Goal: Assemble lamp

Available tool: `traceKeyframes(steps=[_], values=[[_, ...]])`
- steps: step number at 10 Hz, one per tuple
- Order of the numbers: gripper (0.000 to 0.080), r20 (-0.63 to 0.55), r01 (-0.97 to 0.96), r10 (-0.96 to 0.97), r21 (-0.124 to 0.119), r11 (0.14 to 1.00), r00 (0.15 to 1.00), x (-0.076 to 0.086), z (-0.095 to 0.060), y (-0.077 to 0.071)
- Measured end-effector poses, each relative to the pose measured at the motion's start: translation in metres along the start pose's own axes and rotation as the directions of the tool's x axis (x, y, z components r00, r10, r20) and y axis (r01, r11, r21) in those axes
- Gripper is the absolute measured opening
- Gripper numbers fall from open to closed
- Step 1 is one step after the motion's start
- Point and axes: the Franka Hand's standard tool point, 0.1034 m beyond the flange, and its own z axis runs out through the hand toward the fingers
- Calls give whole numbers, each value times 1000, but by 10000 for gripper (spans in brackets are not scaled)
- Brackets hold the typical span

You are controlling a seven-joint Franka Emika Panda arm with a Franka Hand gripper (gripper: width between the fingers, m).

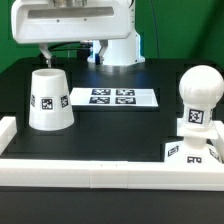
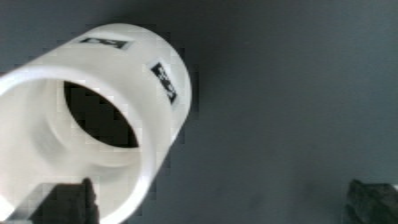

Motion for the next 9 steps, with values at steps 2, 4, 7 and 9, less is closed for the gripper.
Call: traceKeyframes(steps=[2,4,7,9], values=[[699,2,4,-4,-7,1000,1000,0,11,2],[699,7,8,-8,-11,1000,1000,-1,21,4],[540,13,12,-12,-10,1000,1000,-2,24,3],[373,14,12,-12,-10,1000,1000,-2,25,3]])
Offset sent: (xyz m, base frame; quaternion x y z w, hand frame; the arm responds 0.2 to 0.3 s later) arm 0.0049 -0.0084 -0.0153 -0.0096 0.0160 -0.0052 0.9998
